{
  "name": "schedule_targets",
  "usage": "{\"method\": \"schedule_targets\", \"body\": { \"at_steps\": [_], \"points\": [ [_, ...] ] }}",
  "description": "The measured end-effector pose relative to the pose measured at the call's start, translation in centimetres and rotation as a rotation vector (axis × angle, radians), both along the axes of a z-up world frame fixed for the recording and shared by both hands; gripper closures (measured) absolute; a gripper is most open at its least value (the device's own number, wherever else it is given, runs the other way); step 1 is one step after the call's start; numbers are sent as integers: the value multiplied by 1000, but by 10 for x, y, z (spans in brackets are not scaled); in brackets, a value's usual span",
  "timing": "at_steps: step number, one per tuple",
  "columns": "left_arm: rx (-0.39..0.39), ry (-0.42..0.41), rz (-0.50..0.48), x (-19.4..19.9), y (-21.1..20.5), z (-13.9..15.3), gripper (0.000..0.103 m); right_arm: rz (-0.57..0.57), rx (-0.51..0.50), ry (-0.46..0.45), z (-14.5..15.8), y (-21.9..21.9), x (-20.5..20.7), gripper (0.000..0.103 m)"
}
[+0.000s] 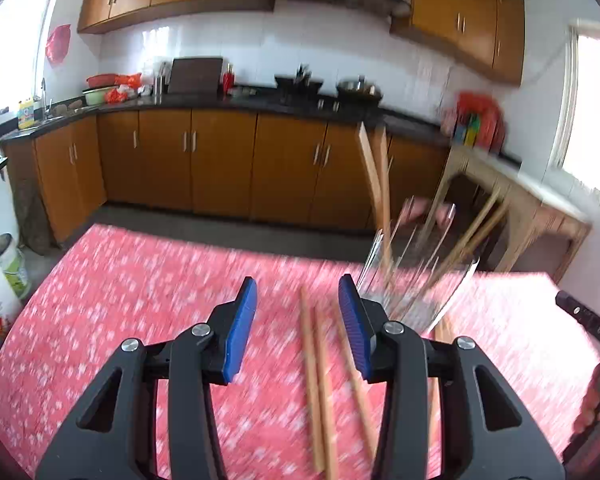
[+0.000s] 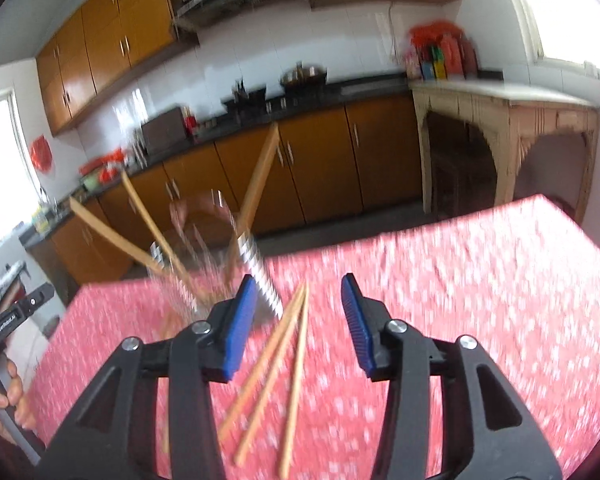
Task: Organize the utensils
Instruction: 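Drop the chopsticks into the wire basket by opening both grippers, then close the right gripper on a wooden chopstick while the left gripper closes on another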
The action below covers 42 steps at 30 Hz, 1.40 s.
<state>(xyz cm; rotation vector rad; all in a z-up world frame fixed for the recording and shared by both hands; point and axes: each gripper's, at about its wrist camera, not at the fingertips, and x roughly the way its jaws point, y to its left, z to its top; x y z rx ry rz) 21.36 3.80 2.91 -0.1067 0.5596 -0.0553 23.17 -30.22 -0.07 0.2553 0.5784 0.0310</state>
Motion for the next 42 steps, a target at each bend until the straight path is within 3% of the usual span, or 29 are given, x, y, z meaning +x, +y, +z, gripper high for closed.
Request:
{"method": "schedule_targets", "body": {
  "at_steps": [5, 11, 16, 21, 26, 31, 36, 39, 42],
  "points": [
    [44, 129, -21, -10, -1, -60, 60, 52, -31, 171, -69, 20, -9, 65],
    [2, 251, -43, -14, 3, -104, 60, 90, -24, 275, -111, 42, -12, 68],
    [-30, 280, -62, -15, 3, -114, 60, 98, -92, 303, -119, 57, -11, 70],
    [-15, 297, -84, -13, -7, -121, 60, 71, -156, 301, -120, 59, -7, 95],
    [0, 309, -97, -8, -16, -122, 61, 23, -104, 312, -119, 39, -2, 95],
    [45, 328, -117, -4, -26, -127, 74, 29, -113, 306, -118, 38, -4, 95],
    [94, 321, -115, -3, -35, -128, 82, 34, -114, 303, -118, 38, -4, 95],
    [109, 325, -82, 1, -32, -128, 92, 26, -124, 299, -119, 35, -3, 95],
    [99, 333, -20, 7, -16, -128, 94, -5, -120, 297, -118, 27, -3, 95]
  ]
}}
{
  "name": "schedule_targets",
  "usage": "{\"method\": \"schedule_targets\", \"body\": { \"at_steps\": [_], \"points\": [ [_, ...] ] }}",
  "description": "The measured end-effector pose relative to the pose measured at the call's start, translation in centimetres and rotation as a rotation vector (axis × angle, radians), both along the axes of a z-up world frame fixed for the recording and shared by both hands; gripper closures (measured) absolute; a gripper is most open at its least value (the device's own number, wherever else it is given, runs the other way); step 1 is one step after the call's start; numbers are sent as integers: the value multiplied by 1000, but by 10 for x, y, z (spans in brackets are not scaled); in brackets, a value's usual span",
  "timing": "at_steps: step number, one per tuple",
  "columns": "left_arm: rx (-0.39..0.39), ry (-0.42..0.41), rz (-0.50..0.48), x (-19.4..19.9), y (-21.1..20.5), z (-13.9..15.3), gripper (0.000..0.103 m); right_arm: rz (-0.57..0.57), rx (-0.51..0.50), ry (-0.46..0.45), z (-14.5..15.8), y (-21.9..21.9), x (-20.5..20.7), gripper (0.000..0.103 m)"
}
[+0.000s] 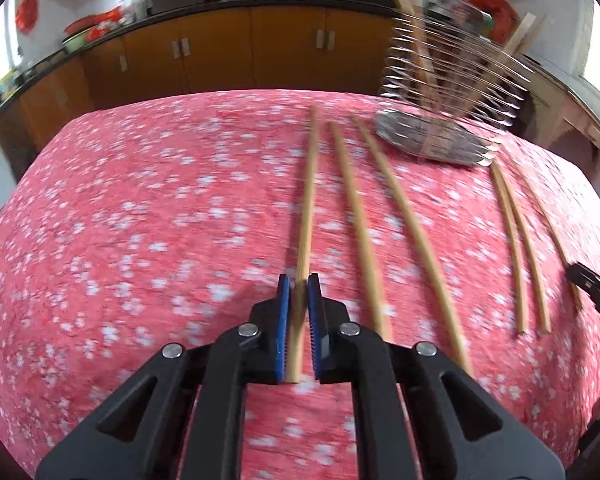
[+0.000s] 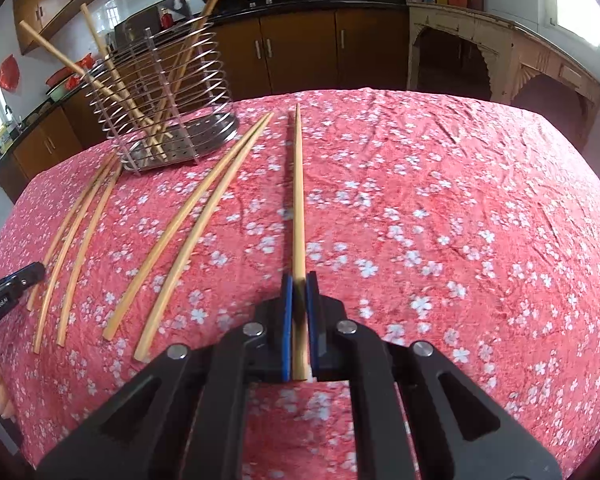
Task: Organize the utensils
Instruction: 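Close the right gripper on a wooden chopstick while the left gripper closes on another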
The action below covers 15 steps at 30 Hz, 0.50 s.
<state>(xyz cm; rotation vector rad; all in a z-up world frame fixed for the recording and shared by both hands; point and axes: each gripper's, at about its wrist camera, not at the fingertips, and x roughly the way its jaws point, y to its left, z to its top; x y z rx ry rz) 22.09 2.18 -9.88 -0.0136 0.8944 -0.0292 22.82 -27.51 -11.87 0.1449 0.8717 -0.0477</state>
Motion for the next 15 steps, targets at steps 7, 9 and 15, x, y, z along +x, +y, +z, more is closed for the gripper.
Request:
{"method": "schedule_targets", "body": {
  "at_steps": [7, 9, 15],
  "points": [
    [-10, -16, 27, -1, 19, -1, 94, -20, 4, -4, 0, -7, -1, 95],
    [-11, -16, 27, -2, 20, -1, 93, -22, 7, -4, 0, -8, -2, 95],
    [-19, -17, 5, -3, 20, -1, 84, -23, 34, -6, 0, -11, -3, 95]
  ]
}}
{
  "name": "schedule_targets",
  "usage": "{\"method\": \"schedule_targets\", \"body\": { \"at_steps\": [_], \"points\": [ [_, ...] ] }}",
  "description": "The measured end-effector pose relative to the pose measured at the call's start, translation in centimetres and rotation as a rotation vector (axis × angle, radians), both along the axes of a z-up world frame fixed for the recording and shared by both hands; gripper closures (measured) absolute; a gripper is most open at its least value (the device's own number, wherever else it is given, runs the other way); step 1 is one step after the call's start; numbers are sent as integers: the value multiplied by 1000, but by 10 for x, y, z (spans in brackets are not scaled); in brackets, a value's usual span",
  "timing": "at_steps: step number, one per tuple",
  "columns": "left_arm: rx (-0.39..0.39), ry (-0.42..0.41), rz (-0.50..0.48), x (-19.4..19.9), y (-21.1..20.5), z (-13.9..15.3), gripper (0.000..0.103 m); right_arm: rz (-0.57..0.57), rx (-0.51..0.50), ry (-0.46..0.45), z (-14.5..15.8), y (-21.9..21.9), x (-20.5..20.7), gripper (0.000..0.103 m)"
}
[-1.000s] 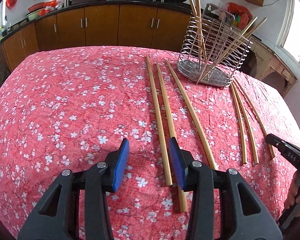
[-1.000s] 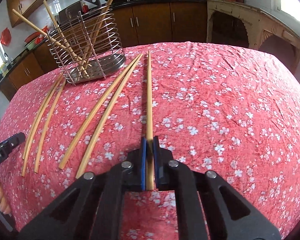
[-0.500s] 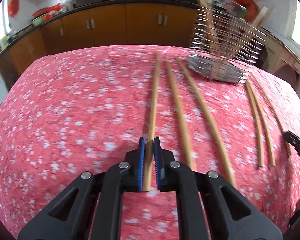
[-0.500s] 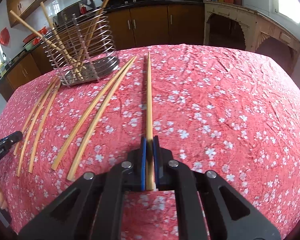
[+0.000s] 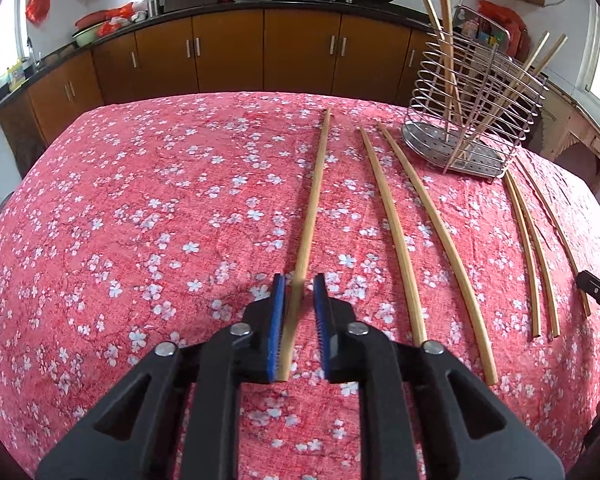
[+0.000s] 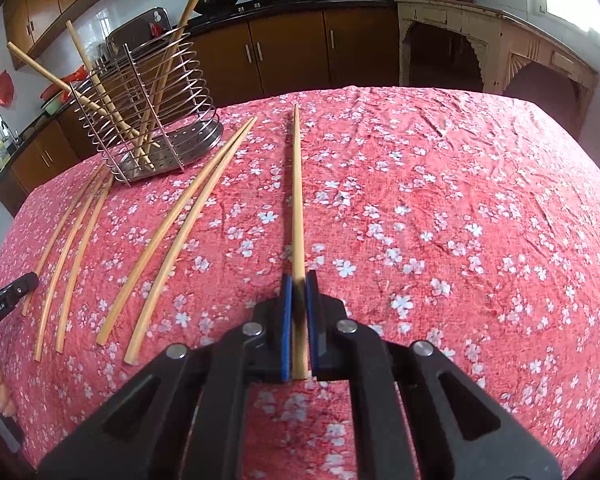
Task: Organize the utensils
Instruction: 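Close the right gripper on a wooden chopstick while the left gripper closes on another, then lift both held chopsticks upright and carry them over the wire basket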
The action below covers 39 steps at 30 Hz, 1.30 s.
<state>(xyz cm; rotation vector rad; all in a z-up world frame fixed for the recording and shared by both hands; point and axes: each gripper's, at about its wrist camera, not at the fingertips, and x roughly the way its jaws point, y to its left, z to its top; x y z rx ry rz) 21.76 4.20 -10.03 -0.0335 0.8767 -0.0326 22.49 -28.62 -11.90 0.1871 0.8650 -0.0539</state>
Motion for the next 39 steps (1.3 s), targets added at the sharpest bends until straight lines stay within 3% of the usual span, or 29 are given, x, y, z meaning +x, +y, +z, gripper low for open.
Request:
{"method": "schedule_targets", "body": {
  "at_steps": [4, 5, 6, 7, 11, 15, 18, 27, 33, 39],
  "points": [
    [19, 1, -24, 1, -8, 0, 71, -3, 2, 0, 0, 1, -1, 95],
    [29, 2, -21, 2, -10, 0, 65, -3, -1, 0, 1, 1, -1, 95],
    [40, 7, -15, 2, -11, -1, 49, -4, -4, 0, 1, 2, -2, 95],
    [44, 13, -8, 3, -10, -2, 41, -5, -6, 1, 1, 3, -1, 95],
    [15, 9, -1, 3, -4, -1, 41, -4, 1, 0, 1, 2, -1, 95],
    [-7, 3, 10, 2, 1, 0, 48, -5, 11, -1, 1, 1, -2, 95],
    [84, 6, -34, 3, -7, -1, 66, -3, 5, 0, 1, 1, -2, 95],
    [120, 1, -106, -2, -17, -1, 96, 9, -18, 3, 2, 3, -11, 95],
    [89, -5, -112, -12, -16, 1, 96, 6, 2, -22, 6, -2, -24, 95],
    [63, -104, -136, -37, -12, 23, 96, 1, -45, -121, 31, -7, -45, 95]
  ]
}}
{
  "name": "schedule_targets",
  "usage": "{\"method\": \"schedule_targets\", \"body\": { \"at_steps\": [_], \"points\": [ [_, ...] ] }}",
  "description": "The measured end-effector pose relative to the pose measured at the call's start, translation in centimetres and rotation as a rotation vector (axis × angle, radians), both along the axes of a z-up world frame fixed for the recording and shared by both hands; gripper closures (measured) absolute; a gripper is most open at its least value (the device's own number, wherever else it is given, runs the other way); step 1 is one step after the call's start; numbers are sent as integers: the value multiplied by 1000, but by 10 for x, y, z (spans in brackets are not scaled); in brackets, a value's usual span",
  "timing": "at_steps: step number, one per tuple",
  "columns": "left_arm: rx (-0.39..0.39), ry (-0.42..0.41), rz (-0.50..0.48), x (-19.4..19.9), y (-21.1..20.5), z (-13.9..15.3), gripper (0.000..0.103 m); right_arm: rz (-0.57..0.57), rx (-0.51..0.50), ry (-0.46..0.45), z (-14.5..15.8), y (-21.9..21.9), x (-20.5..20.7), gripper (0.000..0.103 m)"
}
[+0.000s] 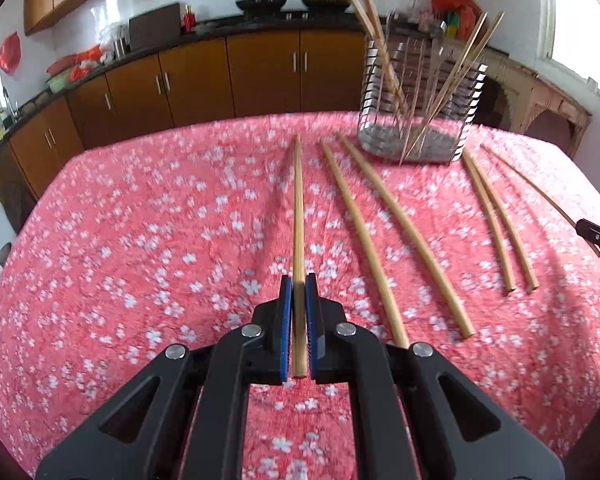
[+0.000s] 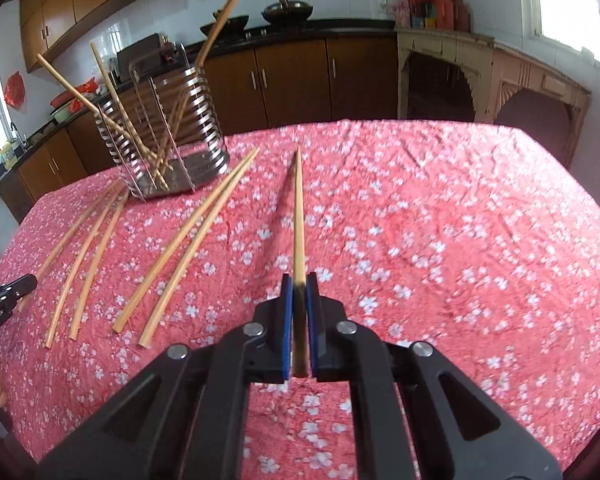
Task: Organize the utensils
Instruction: 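Lift both held chopsticks upright and carry them over the wire basket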
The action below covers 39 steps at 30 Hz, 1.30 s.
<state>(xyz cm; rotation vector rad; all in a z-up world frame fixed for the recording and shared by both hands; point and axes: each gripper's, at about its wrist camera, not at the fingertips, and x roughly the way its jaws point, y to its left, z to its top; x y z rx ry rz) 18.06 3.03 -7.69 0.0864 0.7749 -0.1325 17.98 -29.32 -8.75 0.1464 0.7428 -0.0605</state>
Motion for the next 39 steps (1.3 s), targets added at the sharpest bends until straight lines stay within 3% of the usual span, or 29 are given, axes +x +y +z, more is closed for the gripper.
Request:
{"method": "schedule_targets", "body": {
  "at_steps": [9, 15, 27, 39],
  "points": [
    [-107, -178, 25, -20, 18, 53, 96, -11, -49, -191, 49, -4, -22, 95],
    [-132, -282, 48, -21, 23, 86, 96, 2, -42, -313, 82, -5, -27, 95],
    [-152, -372, 67, -20, 23, 121, 96, -1, -8, -436, 124, -12, -29, 95],
    [-153, -398, 89, -19, 24, 130, 96, 16, 19, -493, 147, -8, -27, 95]
  ]
}}
